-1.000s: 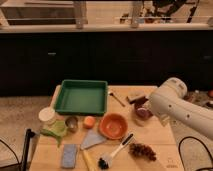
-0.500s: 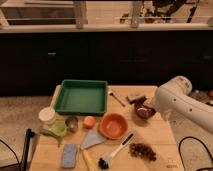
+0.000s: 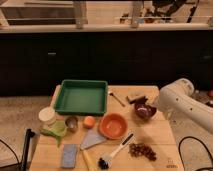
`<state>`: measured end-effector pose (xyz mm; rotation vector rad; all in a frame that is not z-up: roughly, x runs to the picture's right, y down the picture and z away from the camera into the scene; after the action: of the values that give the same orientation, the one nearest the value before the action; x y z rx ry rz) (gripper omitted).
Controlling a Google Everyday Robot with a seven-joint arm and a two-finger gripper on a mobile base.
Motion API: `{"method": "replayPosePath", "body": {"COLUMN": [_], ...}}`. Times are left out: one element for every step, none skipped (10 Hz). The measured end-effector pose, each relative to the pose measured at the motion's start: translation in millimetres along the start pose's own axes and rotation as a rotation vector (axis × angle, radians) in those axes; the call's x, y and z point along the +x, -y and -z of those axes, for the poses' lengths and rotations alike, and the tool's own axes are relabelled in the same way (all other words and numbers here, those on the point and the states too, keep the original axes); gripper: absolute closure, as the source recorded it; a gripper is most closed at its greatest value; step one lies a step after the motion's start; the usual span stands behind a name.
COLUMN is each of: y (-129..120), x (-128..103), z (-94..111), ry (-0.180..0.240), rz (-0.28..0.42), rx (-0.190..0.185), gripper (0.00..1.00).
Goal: Stack bowls on top of each other
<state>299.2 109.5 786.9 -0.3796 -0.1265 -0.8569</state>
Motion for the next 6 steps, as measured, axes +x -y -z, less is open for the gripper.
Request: {"method": "replayPosePath", "body": {"y": [-0.6, -2.5, -1.5, 1.5, 0.8, -1.6], "x": [3.1, 6.5, 7.0, 7.2, 7.5, 7.8], "z": [-4.2, -8.5, -12.6, -19.8, -27.1, -34.7], "ry": [-0.004, -0.009, -0.008, -0.005, 0.0, 0.006], "rz": [0.002, 0.001, 0.003, 0.009, 0.01, 0.008], "rx": [0.013, 0.02, 0.023, 0.022, 0.019, 0.013], "gripper": [0.2, 0.2, 0.2, 0.2, 0.2, 0.2]}}
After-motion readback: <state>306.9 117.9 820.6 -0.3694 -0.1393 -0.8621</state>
